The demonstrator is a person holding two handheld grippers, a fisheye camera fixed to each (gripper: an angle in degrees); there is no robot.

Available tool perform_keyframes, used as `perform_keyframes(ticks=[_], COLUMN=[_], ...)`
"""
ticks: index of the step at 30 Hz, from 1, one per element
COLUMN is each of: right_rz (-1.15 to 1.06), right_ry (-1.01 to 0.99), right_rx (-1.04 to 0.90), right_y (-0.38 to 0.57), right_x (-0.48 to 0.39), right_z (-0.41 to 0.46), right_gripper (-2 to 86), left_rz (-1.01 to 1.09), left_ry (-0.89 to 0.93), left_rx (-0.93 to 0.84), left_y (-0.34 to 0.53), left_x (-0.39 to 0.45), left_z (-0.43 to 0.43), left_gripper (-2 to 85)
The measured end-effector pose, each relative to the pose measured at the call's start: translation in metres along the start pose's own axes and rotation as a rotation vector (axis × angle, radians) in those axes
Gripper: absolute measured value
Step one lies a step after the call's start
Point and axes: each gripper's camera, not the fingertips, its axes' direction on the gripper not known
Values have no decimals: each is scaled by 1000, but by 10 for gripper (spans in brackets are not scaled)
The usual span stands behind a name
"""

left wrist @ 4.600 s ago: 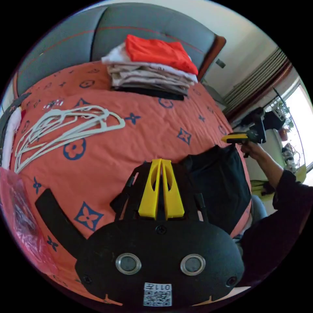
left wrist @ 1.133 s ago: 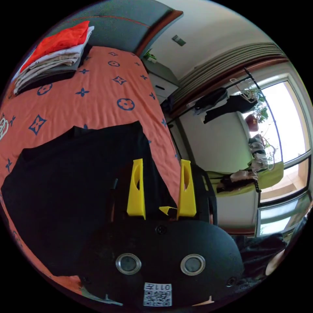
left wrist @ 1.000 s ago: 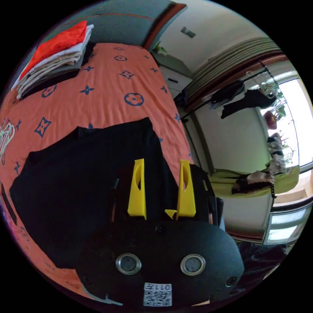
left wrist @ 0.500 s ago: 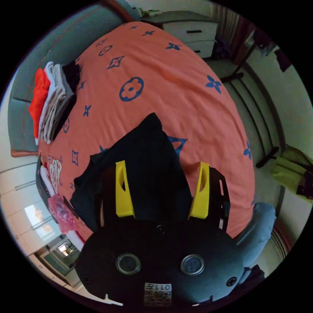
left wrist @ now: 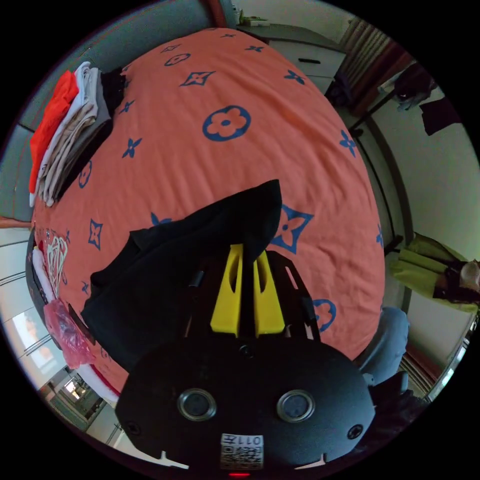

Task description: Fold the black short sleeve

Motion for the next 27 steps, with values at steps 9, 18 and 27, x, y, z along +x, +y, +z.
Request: perform_keyframes(ticks=[9,18,27], right_rz=[-169,-456,-722], right_ry=[66,-102,28], right_rx=[-24,-199,-556], right_y=[-24,-55,-40], right_x=[-101,-288,-465], right_z=[-1,40,187], right_gripper=[1,5,12], left_rz=[23,108,-144], left_ry=[156,537,518], left_rx=[96,370,413], left_y=[55,197,367], left_x=[-66,-237,-438], left_z=[30,32,141], left_gripper=[3,5,32])
